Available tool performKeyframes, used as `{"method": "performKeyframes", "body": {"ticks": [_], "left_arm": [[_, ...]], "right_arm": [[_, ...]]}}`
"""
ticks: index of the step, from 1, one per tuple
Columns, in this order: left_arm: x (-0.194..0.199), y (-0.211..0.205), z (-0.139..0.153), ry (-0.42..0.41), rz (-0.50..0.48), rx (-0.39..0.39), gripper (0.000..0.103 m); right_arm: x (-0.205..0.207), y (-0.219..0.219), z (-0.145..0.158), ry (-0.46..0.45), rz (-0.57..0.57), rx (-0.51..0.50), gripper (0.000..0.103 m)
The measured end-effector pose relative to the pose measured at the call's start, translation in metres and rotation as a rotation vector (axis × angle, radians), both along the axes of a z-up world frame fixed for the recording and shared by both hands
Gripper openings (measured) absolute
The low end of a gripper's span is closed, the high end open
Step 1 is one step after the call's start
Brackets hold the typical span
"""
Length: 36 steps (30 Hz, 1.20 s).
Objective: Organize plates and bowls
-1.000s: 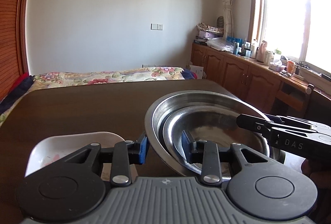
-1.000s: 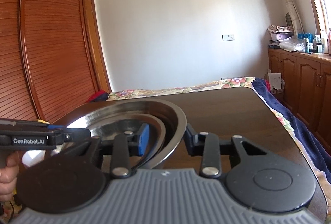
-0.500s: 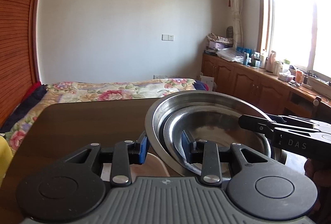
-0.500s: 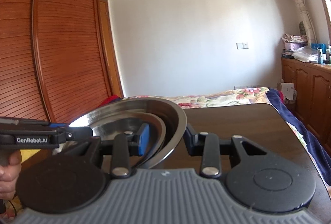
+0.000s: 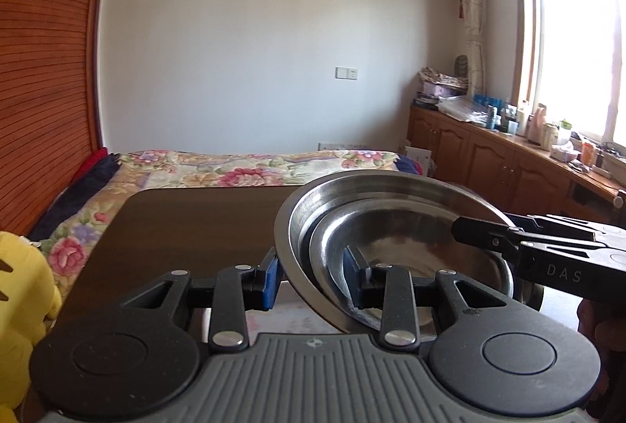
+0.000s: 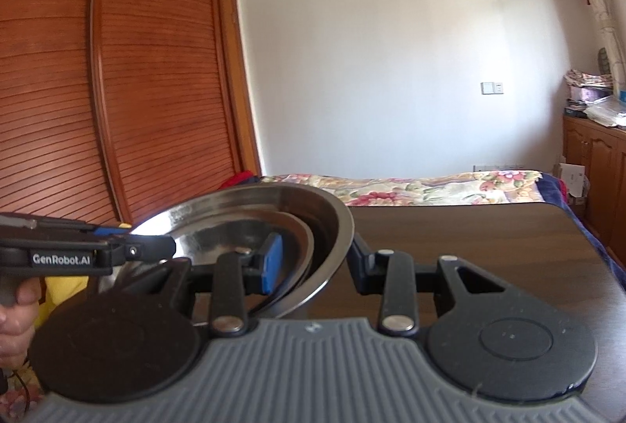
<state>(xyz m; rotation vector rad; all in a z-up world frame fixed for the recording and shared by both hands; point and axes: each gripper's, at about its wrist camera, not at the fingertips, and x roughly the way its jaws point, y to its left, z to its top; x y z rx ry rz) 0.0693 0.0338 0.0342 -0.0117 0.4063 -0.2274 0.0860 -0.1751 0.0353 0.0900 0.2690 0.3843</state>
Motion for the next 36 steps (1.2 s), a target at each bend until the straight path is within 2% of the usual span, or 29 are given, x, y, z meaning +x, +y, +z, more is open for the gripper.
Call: {"method": "performKeyframes", "body": {"ticks": [17, 36], "left_arm": [[-0.002, 0.041, -0.016, 0.045, 0.065, -0.028, 0.036], [0.004, 0.047, -0.034, 0.079, 0.065, -0.029, 0.036]], "right_arm": [[0.004, 0.045, -0.012, 0.050, 0.065, -0.048, 0.039], [0.005, 0.058, -0.024, 0.092, 0.056, -0.083, 0.039]]}}
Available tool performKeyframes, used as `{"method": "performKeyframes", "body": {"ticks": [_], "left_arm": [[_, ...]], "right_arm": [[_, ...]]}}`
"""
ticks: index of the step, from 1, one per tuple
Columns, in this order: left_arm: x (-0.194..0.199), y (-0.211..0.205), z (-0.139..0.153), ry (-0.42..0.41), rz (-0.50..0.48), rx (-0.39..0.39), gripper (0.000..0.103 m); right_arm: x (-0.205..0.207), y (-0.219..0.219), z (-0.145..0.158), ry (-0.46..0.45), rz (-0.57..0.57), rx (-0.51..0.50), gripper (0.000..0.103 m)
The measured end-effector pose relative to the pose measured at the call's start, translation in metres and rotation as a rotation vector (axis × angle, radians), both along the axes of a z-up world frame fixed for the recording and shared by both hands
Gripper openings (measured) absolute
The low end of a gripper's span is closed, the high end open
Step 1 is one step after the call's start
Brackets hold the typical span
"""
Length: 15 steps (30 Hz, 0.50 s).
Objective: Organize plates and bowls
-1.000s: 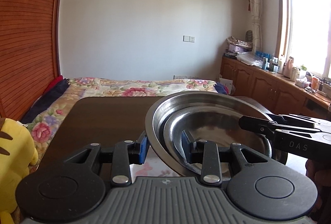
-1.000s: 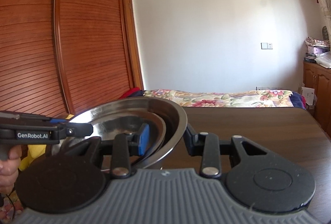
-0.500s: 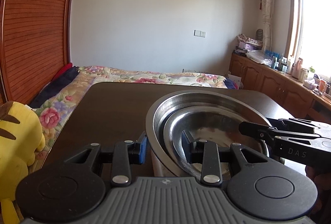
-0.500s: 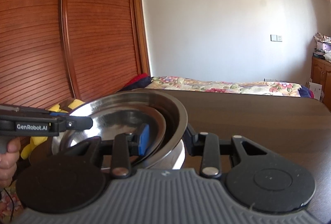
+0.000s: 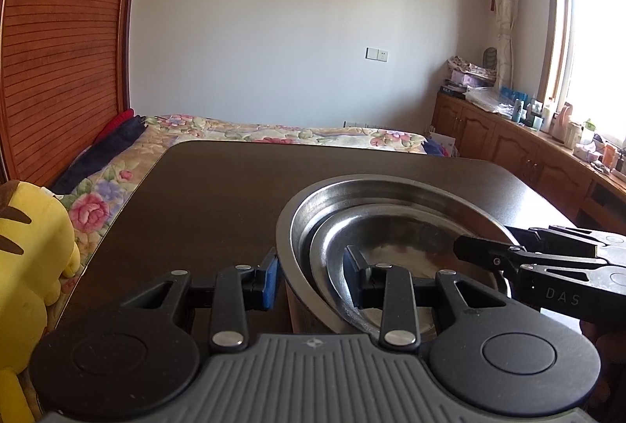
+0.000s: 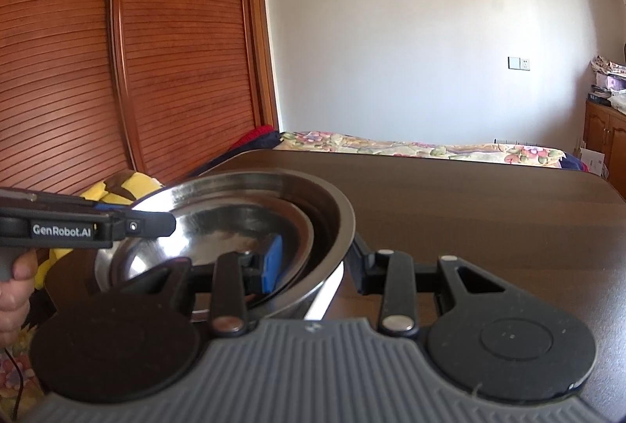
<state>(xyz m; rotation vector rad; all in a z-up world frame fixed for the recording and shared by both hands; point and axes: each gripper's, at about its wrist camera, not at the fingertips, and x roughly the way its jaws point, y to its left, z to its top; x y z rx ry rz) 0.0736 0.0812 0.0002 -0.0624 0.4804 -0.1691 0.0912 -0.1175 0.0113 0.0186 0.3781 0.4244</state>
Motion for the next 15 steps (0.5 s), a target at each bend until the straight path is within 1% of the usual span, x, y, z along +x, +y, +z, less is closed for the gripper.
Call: {"method": "performKeyframes", "body": {"ticks": [5, 6, 7, 8, 9, 10, 11, 13, 15], "left_arm": [[-0.0002, -0.0018, -0.0018, -0.004, 0.006, 0.021, 0.036], [-0.0001, -0.0020, -0.0020, -0.006, 0.007, 0.023, 0.036], [-0.0002, -0.0027, -0.0021, -0.008, 0.012, 0.027, 0.037], [0.0001, -0.0029, -0.0025, -0.009, 0.019, 0.032, 0.041], [0.0002, -0.0024, -0.0027, -0.011, 0.029, 0.034, 0.050], [-0.0001, -0.0013, -0.0028, -0.014, 0.040, 0.033, 0.055], [-0.0008, -0.0011, -0.0027, -0.017, 0.048, 0.032, 0.062], [-0.0006, 0.0016, -0.0014, -0.018, 0.058, 0.027, 0.065], [-0.0007, 0.0032, 0.0010, -0.019, 0.068, 0.022, 0.071]], "right_arm": [[-0.0003, 0.0024, 0.0004, -0.011, 0.007, -0.012, 0.039], [0.0000, 0.0031, 0.0004, -0.011, 0.005, -0.012, 0.040], [0.0004, 0.0037, 0.0003, -0.008, 0.004, -0.011, 0.044], [0.0011, 0.0040, 0.0004, -0.005, 0.003, -0.008, 0.054], [0.0016, 0.0032, 0.0007, -0.002, 0.000, -0.005, 0.064], [0.0007, 0.0024, 0.0002, -0.001, -0.001, -0.003, 0.065], [0.0002, 0.0014, 0.0006, -0.001, -0.005, 0.000, 0.067], [-0.0009, -0.0011, 0.0017, -0.005, -0.018, 0.000, 0.071], [-0.0022, -0.0034, 0.0033, -0.009, -0.030, -0.003, 0.072]]}}
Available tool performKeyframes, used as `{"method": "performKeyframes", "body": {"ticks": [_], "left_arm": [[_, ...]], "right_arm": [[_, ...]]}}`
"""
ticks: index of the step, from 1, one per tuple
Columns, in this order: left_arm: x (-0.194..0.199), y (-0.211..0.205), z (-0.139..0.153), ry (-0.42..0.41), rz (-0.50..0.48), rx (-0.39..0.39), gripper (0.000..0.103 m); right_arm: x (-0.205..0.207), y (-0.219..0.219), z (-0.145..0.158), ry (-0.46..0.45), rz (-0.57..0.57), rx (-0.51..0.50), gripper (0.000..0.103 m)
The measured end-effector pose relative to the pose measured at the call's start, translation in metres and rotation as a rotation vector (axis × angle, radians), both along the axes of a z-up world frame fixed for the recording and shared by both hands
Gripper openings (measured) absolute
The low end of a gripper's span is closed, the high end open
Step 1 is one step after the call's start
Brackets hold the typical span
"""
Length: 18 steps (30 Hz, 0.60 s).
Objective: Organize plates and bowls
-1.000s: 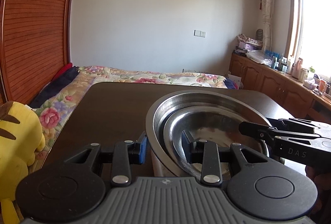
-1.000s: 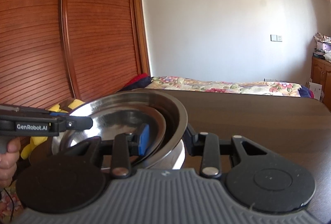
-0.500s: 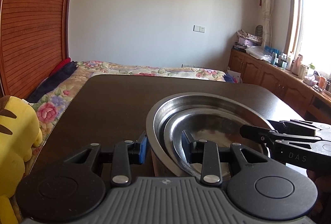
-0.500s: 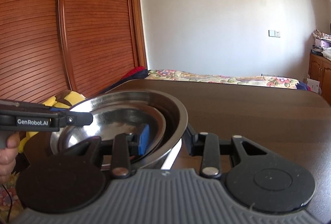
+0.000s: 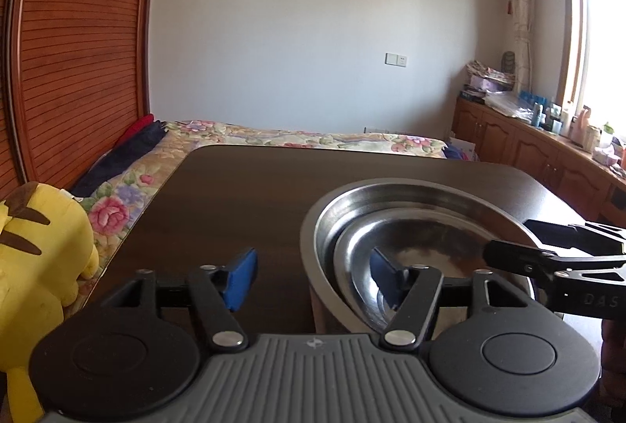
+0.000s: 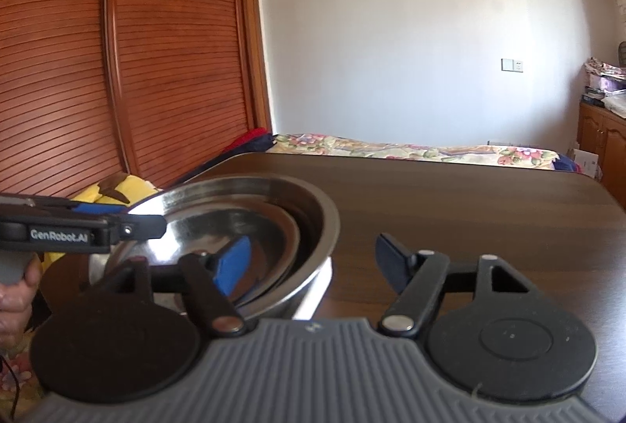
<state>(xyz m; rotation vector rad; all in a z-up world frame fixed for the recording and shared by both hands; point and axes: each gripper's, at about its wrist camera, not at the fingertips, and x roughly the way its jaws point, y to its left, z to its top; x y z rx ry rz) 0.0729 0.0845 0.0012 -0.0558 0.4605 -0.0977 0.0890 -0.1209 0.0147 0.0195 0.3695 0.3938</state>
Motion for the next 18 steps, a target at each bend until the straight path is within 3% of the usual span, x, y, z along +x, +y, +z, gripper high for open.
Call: {"method": "performKeyframes", "body": {"ticks": [6, 13, 18], "left_arm": [[-0.004, -0.003, 0.011, -0.021, 0.007, 0.021, 0.084], [-0.018, -0.013, 0.024, -0.066, 0.005, 0.051, 0.090], [-0.029, -0.025, 0.033, -0.088, -0.014, 0.068, 0.095]], "right_arm": [[-0.008, -0.008, 0.007, -0.023, -0.022, 0.005, 0.076], [-0.020, -0.017, 0.019, -0.061, -0.051, 0.018, 0.080], [-0.032, -0.025, 0.028, -0.100, -0.079, 0.030, 0.089]]}}
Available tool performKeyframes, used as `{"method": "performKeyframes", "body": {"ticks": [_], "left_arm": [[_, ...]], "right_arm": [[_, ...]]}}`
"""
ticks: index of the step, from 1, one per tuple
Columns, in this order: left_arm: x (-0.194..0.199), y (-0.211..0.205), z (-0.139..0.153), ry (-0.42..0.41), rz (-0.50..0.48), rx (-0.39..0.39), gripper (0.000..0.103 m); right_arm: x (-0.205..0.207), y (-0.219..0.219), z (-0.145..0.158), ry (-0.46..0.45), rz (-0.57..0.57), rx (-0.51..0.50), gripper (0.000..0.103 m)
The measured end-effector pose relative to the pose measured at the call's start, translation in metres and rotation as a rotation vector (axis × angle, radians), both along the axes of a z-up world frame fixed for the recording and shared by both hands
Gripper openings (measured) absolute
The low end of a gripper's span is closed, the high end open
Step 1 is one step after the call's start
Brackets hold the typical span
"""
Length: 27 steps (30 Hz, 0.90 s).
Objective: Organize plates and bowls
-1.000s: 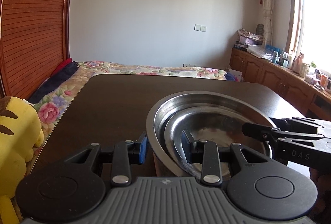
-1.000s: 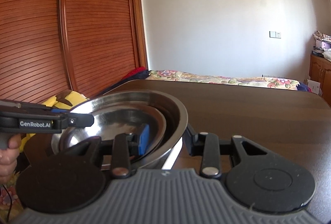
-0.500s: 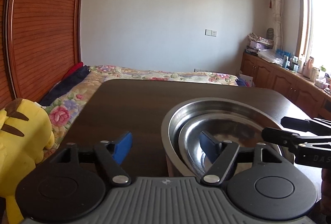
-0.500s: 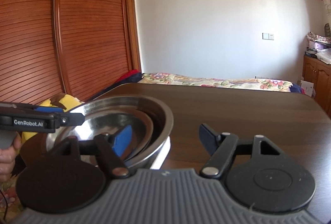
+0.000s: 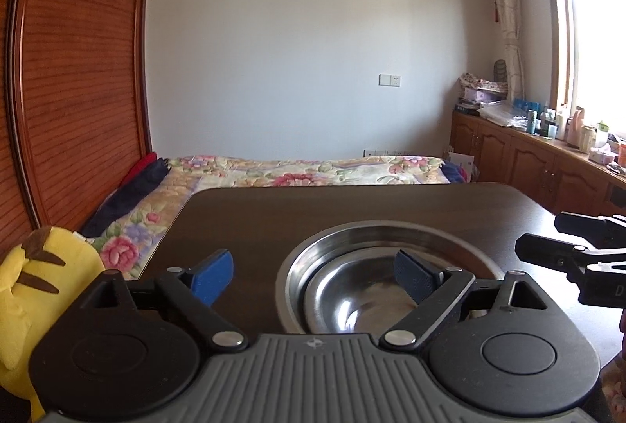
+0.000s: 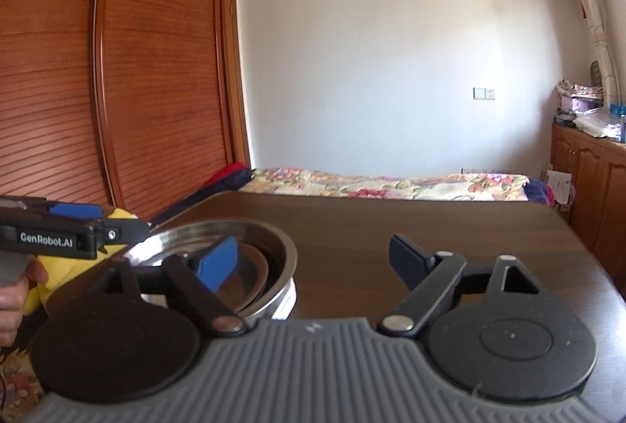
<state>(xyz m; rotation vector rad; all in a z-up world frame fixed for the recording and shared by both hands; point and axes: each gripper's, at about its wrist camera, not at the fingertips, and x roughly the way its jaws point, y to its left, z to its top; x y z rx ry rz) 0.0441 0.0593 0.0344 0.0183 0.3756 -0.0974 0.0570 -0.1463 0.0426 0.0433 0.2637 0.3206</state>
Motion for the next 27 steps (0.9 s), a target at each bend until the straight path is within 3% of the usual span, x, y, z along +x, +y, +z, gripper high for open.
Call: {"method": "performKeyframes", "body": {"ticks": [5, 16, 27], "left_arm": [[-0.010, -0.014, 0.010, -0.031, -0.012, 0.014, 0.103], [-0.026, -0.052, 0.025, -0.064, -0.025, 0.057, 0.103], [-0.046, -0.066, 0.021, -0.085, -0.053, 0.056, 0.103]], "right_arm": [[-0.014, -0.011, 0.007, -0.039, -0.017, 0.005, 0.103], [-0.035, -0.030, 0.019, -0.073, -0.144, -0.006, 0.103], [-0.043, -0.037, 0.000, -0.049, -0.223, 0.015, 0.103]]}}
